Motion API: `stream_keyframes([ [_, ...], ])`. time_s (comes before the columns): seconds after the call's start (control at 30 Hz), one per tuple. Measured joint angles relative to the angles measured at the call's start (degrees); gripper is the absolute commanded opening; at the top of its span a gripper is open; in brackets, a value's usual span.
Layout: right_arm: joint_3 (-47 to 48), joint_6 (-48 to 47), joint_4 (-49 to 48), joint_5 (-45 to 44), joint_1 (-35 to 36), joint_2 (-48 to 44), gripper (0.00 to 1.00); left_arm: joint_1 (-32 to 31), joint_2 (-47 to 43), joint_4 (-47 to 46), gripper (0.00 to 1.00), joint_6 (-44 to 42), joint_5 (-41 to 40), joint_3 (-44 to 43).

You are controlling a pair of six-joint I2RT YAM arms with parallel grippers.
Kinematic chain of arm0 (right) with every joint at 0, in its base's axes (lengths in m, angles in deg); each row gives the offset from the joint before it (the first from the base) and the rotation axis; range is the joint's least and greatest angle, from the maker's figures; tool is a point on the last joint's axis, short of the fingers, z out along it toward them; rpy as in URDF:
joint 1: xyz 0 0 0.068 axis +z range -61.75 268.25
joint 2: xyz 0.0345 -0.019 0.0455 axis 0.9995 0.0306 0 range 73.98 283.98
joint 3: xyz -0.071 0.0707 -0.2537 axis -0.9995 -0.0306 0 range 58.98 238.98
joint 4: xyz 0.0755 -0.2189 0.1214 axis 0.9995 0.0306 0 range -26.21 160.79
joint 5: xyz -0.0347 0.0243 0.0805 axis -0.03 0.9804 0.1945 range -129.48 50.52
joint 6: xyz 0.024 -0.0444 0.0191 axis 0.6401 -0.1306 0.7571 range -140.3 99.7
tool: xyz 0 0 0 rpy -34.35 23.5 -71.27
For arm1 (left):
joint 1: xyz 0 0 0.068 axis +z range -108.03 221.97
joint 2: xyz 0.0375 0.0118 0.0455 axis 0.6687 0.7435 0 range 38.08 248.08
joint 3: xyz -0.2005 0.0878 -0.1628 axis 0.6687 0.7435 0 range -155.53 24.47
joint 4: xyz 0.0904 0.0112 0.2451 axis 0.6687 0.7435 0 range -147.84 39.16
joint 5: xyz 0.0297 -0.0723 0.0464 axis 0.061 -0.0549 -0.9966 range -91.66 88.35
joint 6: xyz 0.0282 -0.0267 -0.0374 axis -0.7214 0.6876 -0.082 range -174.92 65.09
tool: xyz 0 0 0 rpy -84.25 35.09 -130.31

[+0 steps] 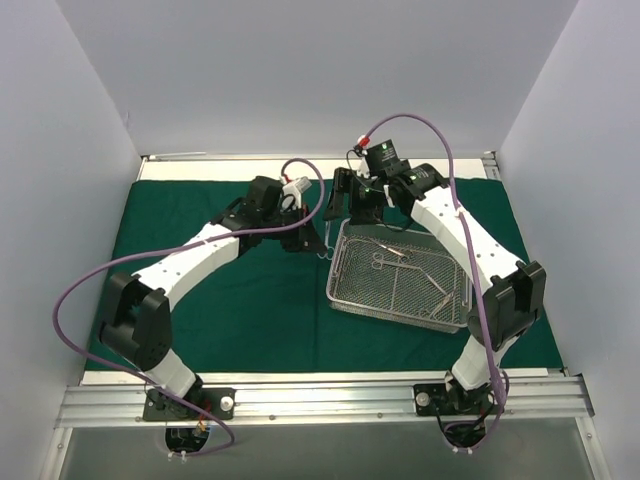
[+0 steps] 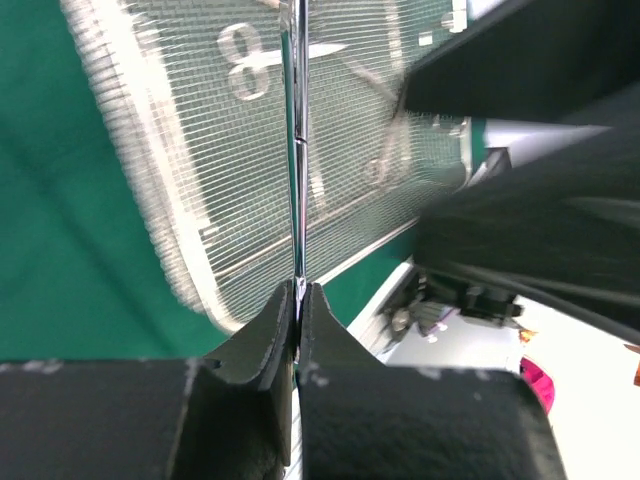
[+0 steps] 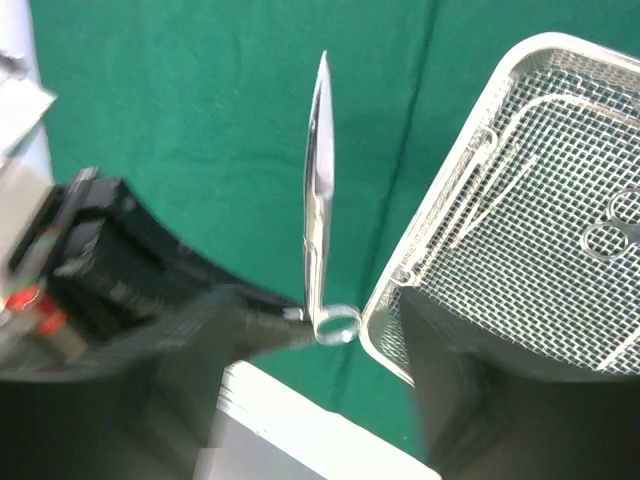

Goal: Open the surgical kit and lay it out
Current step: Pick up the medical item from the container, then place the medical item in the surgical kit.

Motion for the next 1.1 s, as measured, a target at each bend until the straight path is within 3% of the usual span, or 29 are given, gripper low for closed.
stream_keyframes([
  [0.17, 4.39, -2.01, 1.31, -0.52, -1.09, 0.00, 0.76, 7.45, -1.42, 6.38, 0.02, -4.52, 0.46, 2.29],
  [0.37, 5.79, -5.57, 3.89, -1.25, -7.30, -0.33, 0.76, 25.31, -2.80, 19.08, 0.02, -16.24, -1.11, 1.84],
  [0.6, 3.39, -9.16, 7.58, -1.97, -10.01, -1.79, 0.75, 39.19, 7.34, 31.04, 0.02, -32.63, -0.81, -11.21],
  [0.9, -2.95, -10.73, 9.20, -0.87, -7.80, -4.26, 0.75, 40.24, 25.46, 38.32, 0.02, -40.39, 2.67, -31.47],
  [1.1, -0.26, -11.56, 9.46, -0.98, -7.28, -3.74, 0.75, 36.00, 32.50, 34.73, 0.02, -35.71, 11.67, -37.55],
])
